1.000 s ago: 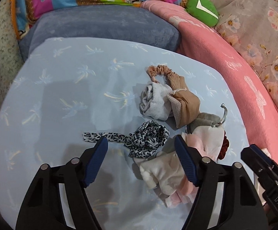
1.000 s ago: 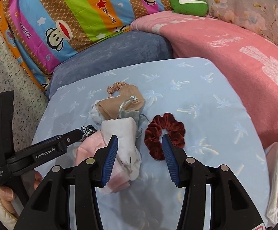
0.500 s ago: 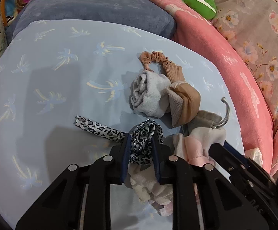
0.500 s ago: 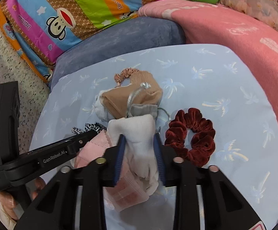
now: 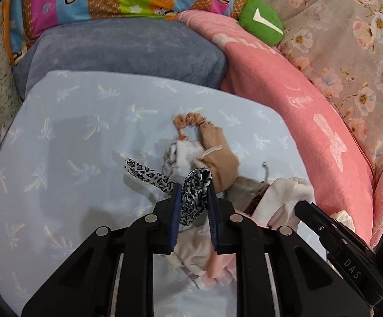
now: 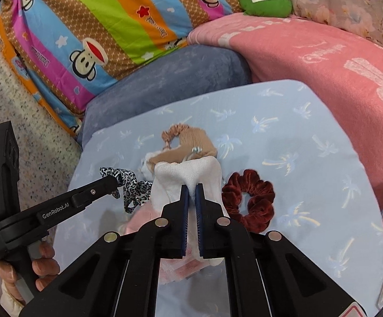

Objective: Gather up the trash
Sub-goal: 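Lift both held items and carry them over the trash bin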

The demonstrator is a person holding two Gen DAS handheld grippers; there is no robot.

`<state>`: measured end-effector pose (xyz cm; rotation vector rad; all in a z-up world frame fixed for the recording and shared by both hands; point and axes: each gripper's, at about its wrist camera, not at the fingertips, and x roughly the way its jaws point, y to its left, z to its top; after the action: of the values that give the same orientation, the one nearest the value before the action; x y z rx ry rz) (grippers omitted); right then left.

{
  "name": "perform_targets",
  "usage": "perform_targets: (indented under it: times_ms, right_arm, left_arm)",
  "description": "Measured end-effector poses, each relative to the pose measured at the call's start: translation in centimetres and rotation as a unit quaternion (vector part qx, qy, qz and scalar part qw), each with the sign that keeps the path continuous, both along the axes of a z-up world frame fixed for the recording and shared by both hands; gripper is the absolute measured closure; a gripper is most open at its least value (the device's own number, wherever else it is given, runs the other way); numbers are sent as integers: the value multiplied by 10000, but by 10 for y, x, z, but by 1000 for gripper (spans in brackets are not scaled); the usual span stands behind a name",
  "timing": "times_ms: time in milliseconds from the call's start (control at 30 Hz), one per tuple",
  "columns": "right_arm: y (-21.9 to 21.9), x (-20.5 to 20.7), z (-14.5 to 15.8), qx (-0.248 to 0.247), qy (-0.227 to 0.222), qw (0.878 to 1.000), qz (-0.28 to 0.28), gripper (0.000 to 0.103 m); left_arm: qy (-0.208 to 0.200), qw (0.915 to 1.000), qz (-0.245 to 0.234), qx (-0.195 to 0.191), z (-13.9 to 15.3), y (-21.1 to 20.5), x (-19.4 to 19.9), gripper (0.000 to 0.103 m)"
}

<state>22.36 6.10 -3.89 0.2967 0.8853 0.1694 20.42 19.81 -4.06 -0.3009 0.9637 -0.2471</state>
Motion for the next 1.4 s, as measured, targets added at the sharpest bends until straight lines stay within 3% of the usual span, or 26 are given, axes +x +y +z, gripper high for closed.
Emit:
perform_targets:
  times_ms: [367,700,1067,1400]
  right_arm:
    - [-46,-40,70,106,-750,9964,-379,98]
    - [-108,-88,109,25,-1166,9897,-826,98]
    - [-201,-148,117,-26,-1333,9780,-1607,98]
    - [-278,-198,104,-175,-1219,9647,-2329,98]
  left_arm:
    - [-699,9967,-421,28,61,-48,-17,85]
    - [-1151,9883,-1005,11,97,-111,-42,85]
    - [-1324,9739,-1846,5,110,-201,-75,84]
    - [-1209,9574,-2622,18,102,-280,-102,84]
